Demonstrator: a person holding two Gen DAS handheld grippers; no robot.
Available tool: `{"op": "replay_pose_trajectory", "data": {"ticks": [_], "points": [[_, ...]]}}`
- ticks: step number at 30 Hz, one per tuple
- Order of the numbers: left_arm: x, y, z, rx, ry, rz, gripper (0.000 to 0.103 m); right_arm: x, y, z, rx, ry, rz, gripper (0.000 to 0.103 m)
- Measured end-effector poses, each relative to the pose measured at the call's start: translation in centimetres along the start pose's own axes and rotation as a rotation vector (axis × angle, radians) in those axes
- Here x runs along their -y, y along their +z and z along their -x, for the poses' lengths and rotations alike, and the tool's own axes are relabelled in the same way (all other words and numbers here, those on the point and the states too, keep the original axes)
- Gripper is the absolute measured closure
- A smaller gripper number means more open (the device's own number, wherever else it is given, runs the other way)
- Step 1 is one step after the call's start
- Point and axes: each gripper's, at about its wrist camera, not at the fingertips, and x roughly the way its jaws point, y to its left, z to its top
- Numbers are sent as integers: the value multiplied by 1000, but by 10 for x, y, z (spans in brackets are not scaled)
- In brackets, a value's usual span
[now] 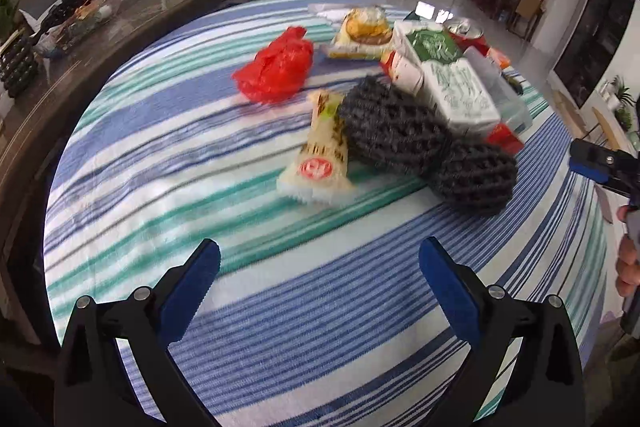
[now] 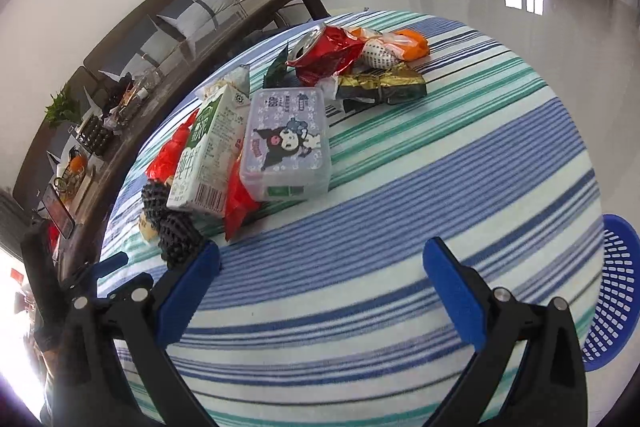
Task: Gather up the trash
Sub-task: 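Grasp the cream snack wrapper with left tool while right tool grasps the clear cartoon box, then carry both items to the blue wastebasket and open both tools to drop them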
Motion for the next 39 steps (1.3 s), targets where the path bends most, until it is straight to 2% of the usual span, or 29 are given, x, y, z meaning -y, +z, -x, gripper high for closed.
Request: {"op": "replay_pose_trajectory", "data": {"ticks": [3, 6, 8, 10, 11, 13, 14, 16, 20, 23, 27, 29, 31, 32, 33, 36, 39], "points": [[1, 20, -1, 44, 25, -90, 7, 3, 25, -17, -40, 63, -42, 5], [4, 32, -9, 39, 3, -162, 22, -2, 43, -30, -70, 82, -40, 5], [8, 35, -14, 33, -5, -203, 27, -8, 52, -40, -92, 67, -15, 5], [11, 36, -17, 28, -3, -229, 42, -13, 57, -48, -112, 55, 11, 5], [11, 36, -18, 23, -10, -229, 48, -13, 59, -52, -120, 51, 14, 8], [6, 35, -17, 15, -39, -205, 68, -14, 61, -56, -140, 67, 14, 30], [4, 34, -17, 11, -53, -192, 72, -15, 61, -57, -146, 64, 19, 42], [0, 28, -13, 17, -58, -173, 76, -18, 61, -55, -153, 57, 38, 42], [-7, 11, 8, 33, -71, -122, 77, -24, 49, -37, -147, 26, 94, 42], [-9, -10, 23, 26, -90, -87, 76, -30, 27, -15, -161, -10, 171, 42], [-1, -35, 34, -7, -111, -96, 74, -32, -10, 6, -225, -73, 278, 42], [1, -41, 38, -13, -114, -114, 67, -31, -26, 12, -258, -98, 311, 42], [5, -40, 38, -10, -106, -132, 45, -28, -34, 14, -266, -124, 318, 41], [8, -38, 35, -6, -92, -144, 40, -28, -34, 14, -258, -135, 320, 33], [11, -36, 33, -8, -82, -153, 38, -28, -32, 13, -249, -144, 320, 24], [13, -29, 24, -34, -62, -180, 38, -29, -22, 11, -225, -156, 306, 21], [11, -23, 17, -63, -26, -201, 38, -43, -19, 2, -239, -183, 352, 18]]}}
